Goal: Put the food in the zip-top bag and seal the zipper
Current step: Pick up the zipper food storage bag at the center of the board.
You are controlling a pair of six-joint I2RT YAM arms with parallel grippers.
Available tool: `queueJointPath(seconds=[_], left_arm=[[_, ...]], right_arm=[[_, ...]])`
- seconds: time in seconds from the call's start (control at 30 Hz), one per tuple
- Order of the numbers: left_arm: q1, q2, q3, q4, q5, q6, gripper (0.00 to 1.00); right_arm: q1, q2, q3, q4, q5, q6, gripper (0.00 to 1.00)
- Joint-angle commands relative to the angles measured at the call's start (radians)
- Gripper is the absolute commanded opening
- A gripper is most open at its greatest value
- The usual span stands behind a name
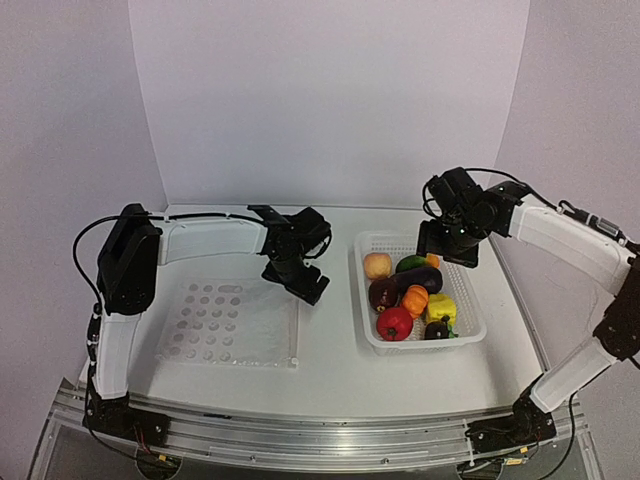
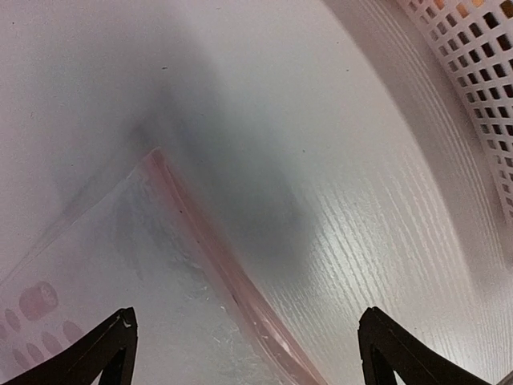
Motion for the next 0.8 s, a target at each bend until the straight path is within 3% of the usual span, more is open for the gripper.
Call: queueJointPath(seconds=[0.0,0.1,0.3,0.43,0.57,0.67,0.77], left_arm=[[0.014,0.039,-0.011,-0.045,-0.114,-0.071,0.79],[0.004,0.040,-0.029,-0.045,-0.089,-0.076,0.70],[-0.007,0.054,-0.050,-0.038,-0.061,-0.082,0.73],[-0.007,0.062,-0.068,-0.034,-0.073,-0.078,0.67],[-0.007,0.064,-0.064,-0.034,-0.076,-0.079,0.44],[-0.007,0.064,-0.067,-0.039,-0.074,-0.083,0.20],[-0.006,0.055,-0.076,-0.041,-0.059,-0.086,0.11]], right_arm=[[0.037,0.041,0.052,-0.024,0.030,0.034,0.80],[0.051,0.063,0.063,-0.024,0.024,0.039,0.80],[0.061,0.082,0.066,-0.024,0.020,0.039,0.80],[0.063,0.079,0.055,-0.025,0.019,0.038,0.80],[0.064,0.074,0.050,-0.024,0.016,0.041,0.80],[0.065,0.067,0.049,-0.024,0.016,0.041,0.80],[0.066,0.054,0.047,-0.024,0.018,0.040,0.80]])
